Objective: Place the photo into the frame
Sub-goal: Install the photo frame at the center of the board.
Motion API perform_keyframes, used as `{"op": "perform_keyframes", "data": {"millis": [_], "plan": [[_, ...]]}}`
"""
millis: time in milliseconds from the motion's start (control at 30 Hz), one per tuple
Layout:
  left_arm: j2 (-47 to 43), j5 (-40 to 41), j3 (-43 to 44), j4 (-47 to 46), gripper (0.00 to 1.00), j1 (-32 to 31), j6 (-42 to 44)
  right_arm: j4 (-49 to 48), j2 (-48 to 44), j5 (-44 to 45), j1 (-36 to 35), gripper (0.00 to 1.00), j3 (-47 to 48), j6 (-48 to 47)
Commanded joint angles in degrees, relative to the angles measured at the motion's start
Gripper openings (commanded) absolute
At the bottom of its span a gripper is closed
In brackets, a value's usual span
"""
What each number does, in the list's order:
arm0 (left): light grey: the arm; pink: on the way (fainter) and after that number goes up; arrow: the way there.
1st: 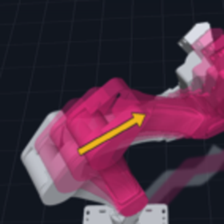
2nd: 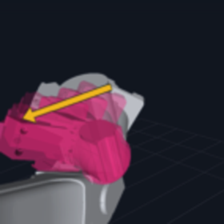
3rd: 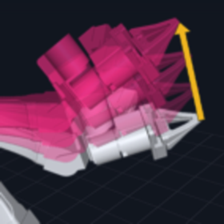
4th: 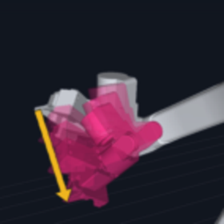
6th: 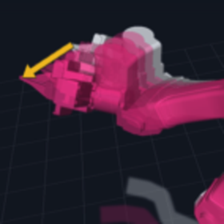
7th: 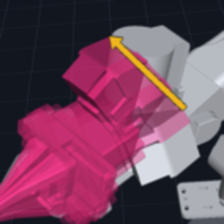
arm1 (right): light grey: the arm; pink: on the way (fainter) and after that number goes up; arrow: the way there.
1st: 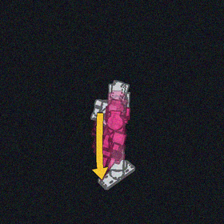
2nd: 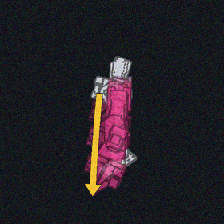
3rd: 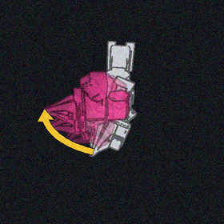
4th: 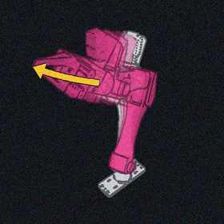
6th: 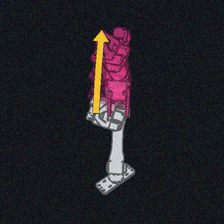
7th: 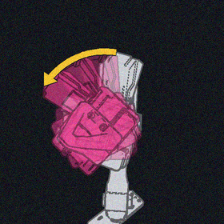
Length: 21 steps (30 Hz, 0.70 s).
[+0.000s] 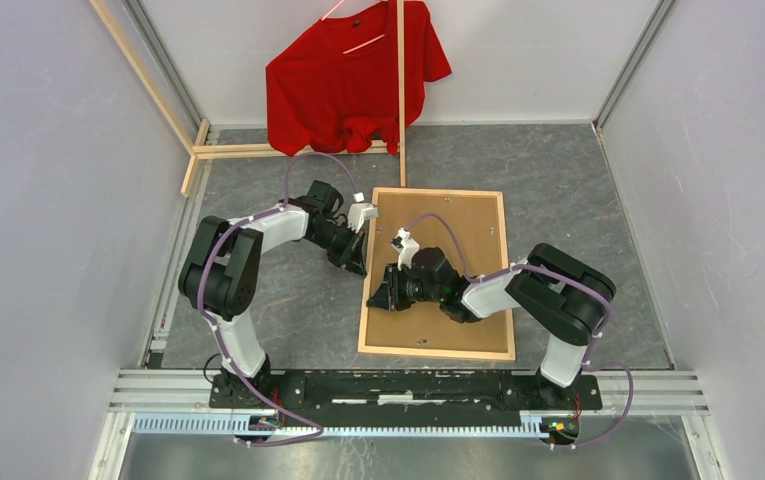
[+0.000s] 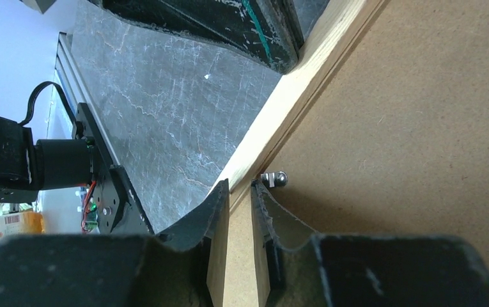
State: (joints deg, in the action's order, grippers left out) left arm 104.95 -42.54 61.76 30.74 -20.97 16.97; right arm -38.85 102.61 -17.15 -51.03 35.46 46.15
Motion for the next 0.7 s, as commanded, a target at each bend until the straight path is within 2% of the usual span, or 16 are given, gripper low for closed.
{"op": "perform_keyframes", "data": {"millis": [0,300,667], "plan": [[0.3,2.1,0.2,0.6,0.05,-0.8,2.0,-3.2,-0.9,3.0,0.5,0.26,2.9,-2.3],[-0.2,2.2,0.1,1.3,0.04,-0.8,2.5,-1.7,-9.2,5.6,0.5,0.33,-2.0,-2.5],[-0.5,2.3,-0.1,1.3,0.04,-0.9,2.5,-1.9,-5.6,6.2,-1.4,0.37,-4.0,0.0]]}}
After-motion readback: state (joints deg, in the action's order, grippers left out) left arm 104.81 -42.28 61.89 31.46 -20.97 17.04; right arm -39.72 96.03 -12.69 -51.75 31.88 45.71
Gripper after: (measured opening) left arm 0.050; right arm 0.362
